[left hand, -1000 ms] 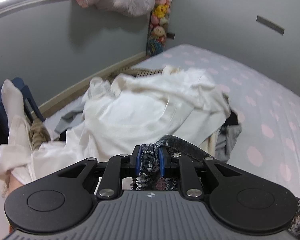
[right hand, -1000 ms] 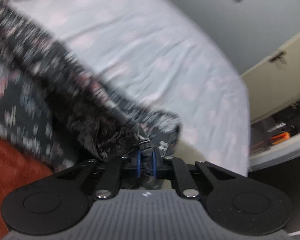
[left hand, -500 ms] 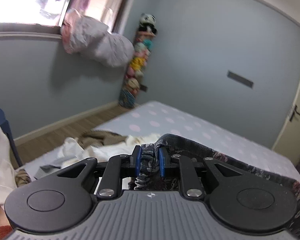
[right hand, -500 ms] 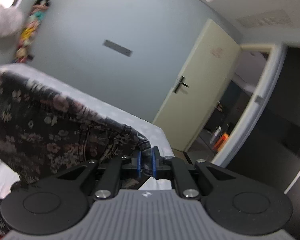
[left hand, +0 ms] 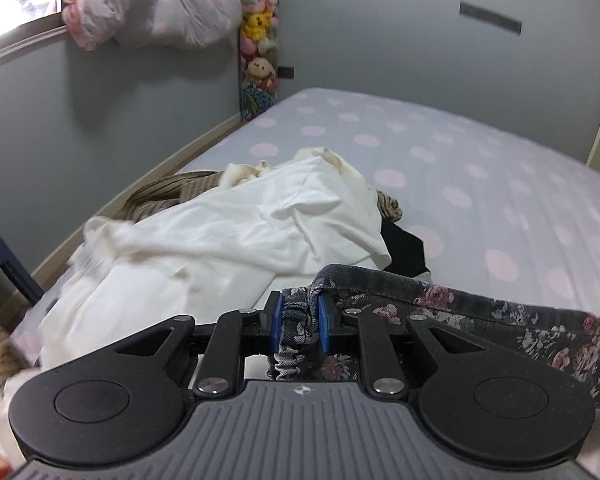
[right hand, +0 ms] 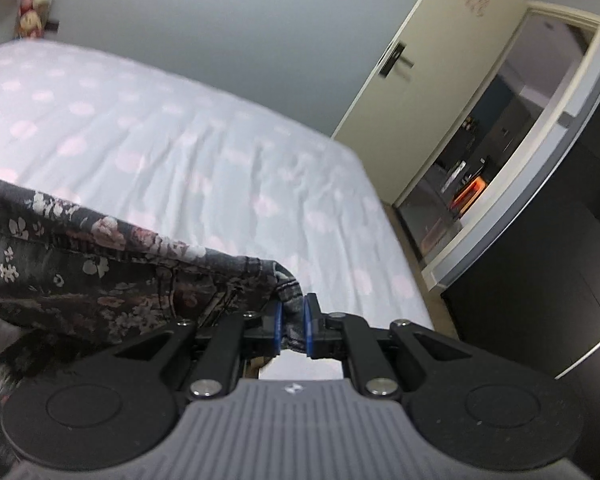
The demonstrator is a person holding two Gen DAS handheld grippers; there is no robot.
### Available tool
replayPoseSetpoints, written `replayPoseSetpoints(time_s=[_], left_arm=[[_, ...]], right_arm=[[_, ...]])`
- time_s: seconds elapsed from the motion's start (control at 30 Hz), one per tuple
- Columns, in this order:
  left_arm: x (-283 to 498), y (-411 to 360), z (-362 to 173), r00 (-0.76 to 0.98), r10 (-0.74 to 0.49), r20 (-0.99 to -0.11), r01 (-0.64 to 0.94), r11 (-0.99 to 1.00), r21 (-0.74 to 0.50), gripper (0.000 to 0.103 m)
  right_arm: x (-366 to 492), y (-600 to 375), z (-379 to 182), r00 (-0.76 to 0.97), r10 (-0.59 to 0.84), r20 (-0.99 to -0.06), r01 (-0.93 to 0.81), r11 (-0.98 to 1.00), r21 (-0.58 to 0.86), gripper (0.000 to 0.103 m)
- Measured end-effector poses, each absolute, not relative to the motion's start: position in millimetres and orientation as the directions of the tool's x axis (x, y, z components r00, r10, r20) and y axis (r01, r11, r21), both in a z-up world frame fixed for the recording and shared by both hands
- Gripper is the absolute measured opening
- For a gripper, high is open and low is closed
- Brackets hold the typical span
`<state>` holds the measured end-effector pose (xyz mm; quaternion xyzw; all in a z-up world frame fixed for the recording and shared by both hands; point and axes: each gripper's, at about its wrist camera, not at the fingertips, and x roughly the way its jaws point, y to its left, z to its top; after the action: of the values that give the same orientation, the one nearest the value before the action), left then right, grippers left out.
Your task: Fold clothes
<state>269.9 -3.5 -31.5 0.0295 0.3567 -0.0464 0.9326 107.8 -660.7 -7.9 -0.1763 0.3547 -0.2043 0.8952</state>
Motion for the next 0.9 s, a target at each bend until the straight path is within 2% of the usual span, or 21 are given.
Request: replayPoseSetpoints(time_s=[0.27, 0.47, 0.7, 0.83, 0.9], left_arm=[[366, -70, -46, 0.721, 0.006, -0.693, 0.142, 0.977, 0.156, 0.016], [432, -113, -81, 0.688, 0.083, -0.721, 0.172, 0.946, 0.273, 0.016], [468, -144, -118, 0.681, 0.138, -0.719, 0.208, 0.905, 0.371, 0.017], [472, -152, -129, 0.694, 0.145, -0.705, 0.209, 0.897, 0.391, 0.024], [468, -151, -127, 0.709, 0.119, -0.696, 0.224, 0.897, 0.381, 0.026]], right_arm=[[224, -679, -55, 0.592, -0.534, -0.604, 0.235, 0.831, -0.504, 0.012], [297, -686, -112, 0.528, -0.539, -0.656, 0.217, 0.833, -0.509, 0.012], [336, -698, -177, 0.457, -0.535, -0.711, 0.202, 0.840, -0.503, 0.012], [342, -695, -198, 0.443, -0.537, -0.717, 0.204, 0.840, -0.503, 0.013], [344, -694, -201, 0.446, -0.543, -0.712, 0.208, 0.836, -0.507, 0.018]])
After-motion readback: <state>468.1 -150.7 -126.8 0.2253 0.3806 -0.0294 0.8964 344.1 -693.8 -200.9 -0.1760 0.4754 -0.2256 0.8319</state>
